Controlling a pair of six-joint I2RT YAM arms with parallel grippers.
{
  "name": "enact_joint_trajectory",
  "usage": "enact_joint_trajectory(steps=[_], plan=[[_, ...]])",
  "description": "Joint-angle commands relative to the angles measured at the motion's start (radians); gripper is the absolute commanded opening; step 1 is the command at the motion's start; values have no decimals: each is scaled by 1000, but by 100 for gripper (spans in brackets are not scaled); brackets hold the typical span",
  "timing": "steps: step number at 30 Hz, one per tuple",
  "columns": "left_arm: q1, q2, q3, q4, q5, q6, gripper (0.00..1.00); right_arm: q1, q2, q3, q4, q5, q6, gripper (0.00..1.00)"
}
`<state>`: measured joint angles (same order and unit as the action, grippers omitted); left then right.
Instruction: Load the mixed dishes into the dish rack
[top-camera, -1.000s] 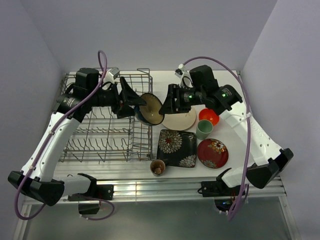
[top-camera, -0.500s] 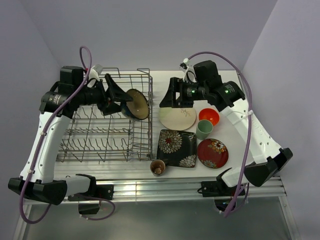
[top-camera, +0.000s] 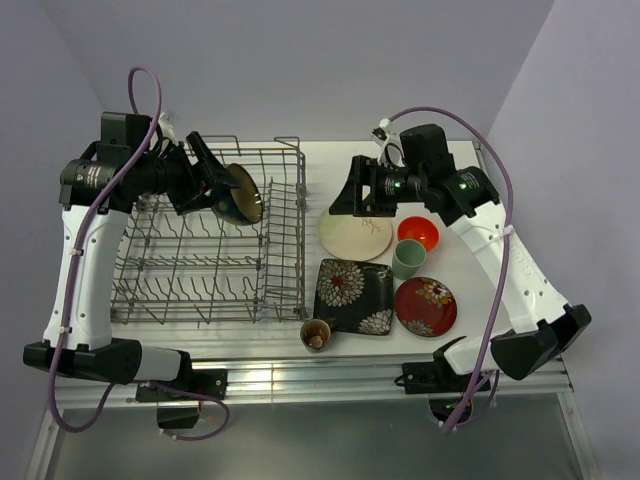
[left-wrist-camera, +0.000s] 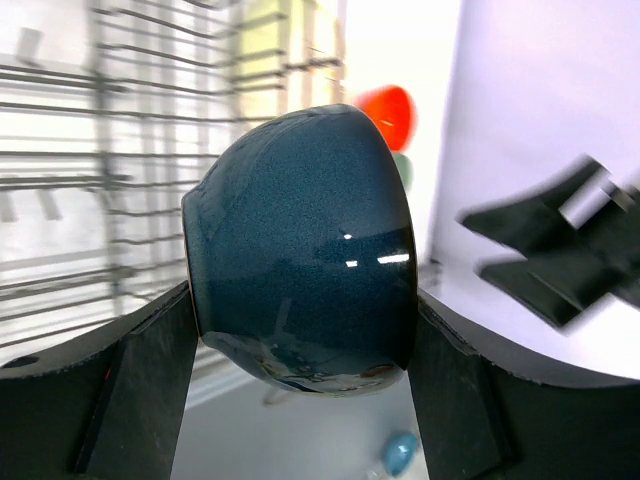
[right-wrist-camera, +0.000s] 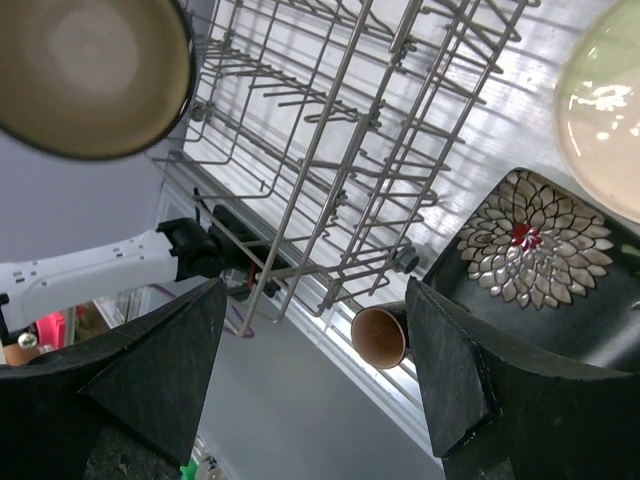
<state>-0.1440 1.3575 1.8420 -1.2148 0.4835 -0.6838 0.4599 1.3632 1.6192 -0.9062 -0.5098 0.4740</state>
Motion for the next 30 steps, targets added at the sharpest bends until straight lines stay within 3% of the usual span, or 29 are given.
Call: enact_joint_trajectory(steps=[1,30], plan=[[3,9,85,-3,-120,47,0,-4,-59,-30,19,-33,-8,79],[-66,253,183,89,-522,253,0,22,-108,-157,3,-18,-29,79]])
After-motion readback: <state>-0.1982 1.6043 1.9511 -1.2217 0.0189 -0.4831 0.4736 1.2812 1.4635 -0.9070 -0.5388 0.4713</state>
